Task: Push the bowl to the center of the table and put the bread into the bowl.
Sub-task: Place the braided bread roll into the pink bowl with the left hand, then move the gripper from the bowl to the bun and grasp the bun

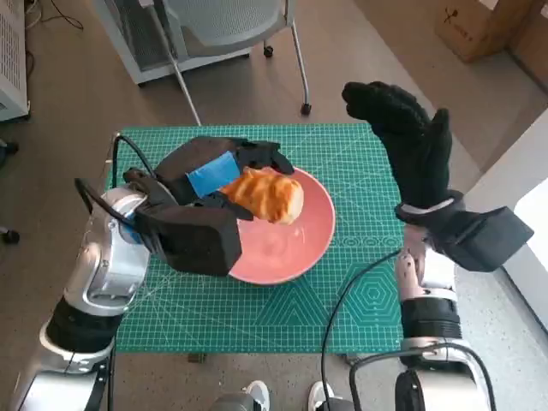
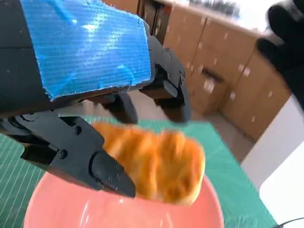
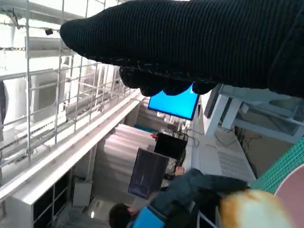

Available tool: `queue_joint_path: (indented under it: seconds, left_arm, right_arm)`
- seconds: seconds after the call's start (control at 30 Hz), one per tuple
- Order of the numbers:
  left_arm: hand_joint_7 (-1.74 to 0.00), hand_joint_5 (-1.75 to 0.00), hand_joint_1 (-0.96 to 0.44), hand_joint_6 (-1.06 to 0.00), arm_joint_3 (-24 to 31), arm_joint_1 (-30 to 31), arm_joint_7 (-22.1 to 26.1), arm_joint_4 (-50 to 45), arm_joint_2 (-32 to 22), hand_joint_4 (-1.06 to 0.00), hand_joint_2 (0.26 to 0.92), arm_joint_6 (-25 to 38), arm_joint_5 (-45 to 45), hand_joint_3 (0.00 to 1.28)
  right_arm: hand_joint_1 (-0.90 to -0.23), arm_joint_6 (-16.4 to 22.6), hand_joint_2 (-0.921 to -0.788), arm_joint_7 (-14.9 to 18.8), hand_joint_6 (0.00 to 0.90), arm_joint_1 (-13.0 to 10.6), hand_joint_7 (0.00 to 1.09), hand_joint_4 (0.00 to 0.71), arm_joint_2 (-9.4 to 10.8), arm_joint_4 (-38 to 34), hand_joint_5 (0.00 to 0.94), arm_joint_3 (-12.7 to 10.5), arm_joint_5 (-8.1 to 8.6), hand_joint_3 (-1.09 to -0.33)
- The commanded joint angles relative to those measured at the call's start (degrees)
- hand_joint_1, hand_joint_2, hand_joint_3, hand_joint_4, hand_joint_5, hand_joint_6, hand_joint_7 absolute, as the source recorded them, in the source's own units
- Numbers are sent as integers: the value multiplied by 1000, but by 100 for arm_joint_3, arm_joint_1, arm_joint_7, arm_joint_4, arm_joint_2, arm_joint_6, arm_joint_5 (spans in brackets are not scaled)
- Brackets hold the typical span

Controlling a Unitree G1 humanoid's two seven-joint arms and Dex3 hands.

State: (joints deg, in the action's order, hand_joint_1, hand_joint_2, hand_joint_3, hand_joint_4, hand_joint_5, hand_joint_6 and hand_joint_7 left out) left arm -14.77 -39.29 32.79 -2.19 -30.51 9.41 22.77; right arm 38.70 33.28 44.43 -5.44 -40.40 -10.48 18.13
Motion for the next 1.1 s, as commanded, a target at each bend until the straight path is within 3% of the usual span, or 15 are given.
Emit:
queue_joint_path:
  seconds: [0.03,0.27,0.83,0.97,1.1]
  left_arm:
    - [-52,-11,-123,-301,-32,-59,200,32,-21,-213,798,38,-45,2]
    - [-21,0,-185,-275,-4,-56,317,10,-72,-167,794,72,4,0]
    - [-2,0,-165,-250,175,86,469,-420,-386,-105,791,367,37,0]
    - [0,-1,-90,-239,374,245,601,-606,-660,-84,787,385,-71,0]
    - [0,-4,84,-227,581,406,757,-754,-1019,-35,789,354,-73,2]
  right_arm:
    - [-533,38,-921,-74,470,-146,4,285,9,2,0,1,-37,-398]
    - [-528,131,-921,-211,471,-158,4,279,41,-39,0,27,-131,-398]
    - [-521,129,-921,-194,470,-55,2,275,100,-184,0,81,-64,-402]
    - [-518,122,-921,-112,470,-33,2,275,86,-240,0,62,-2,-407]
    - [-527,119,-921,-26,470,17,2,275,81,-331,0,23,69,-409]
